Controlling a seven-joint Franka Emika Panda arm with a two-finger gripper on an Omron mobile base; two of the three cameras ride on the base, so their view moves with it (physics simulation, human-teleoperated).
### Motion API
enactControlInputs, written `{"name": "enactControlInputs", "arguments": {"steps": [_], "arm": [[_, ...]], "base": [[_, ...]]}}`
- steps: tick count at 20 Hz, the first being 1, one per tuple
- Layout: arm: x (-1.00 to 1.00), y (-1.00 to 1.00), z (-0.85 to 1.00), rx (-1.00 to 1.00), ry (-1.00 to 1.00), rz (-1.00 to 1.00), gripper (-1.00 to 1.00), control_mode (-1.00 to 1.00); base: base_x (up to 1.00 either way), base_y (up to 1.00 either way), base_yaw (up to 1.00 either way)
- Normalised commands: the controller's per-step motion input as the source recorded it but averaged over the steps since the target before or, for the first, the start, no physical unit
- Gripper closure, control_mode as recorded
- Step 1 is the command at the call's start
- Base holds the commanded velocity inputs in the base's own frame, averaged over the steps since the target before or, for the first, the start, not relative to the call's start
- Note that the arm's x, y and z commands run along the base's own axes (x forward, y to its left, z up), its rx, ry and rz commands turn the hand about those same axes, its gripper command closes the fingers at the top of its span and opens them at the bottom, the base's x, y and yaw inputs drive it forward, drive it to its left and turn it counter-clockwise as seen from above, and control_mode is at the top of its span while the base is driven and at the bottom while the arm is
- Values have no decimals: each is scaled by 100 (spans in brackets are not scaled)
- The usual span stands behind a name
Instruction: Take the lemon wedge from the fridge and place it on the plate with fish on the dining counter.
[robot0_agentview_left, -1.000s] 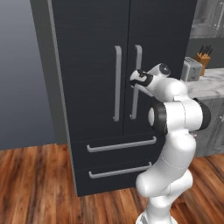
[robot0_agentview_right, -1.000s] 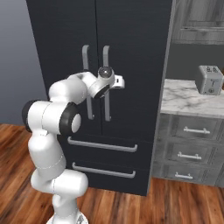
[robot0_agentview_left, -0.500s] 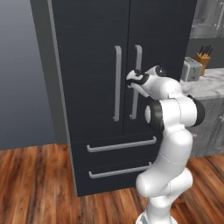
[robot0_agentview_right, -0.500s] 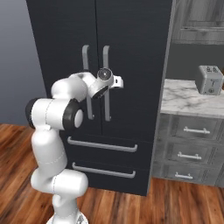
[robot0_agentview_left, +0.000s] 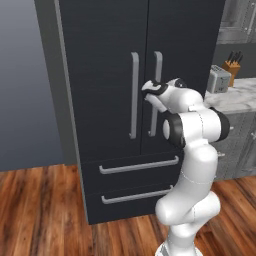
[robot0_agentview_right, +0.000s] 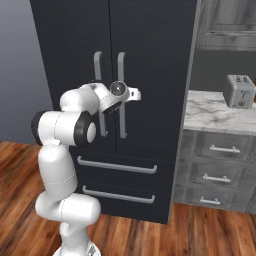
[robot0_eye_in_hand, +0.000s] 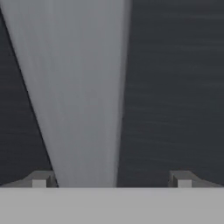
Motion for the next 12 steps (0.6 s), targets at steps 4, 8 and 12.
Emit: {"name": "enactControlInputs", "arguments": {"steps": [4,8,12], "arm": [[11,0,-3,0,-1,0,100,-100],[0,0,0,0,0,0,100,-100],[-10,0,0,0,-1,0,100,-100]], "base": [[0,0,0],[0,0,0],[0,0,0]]}}
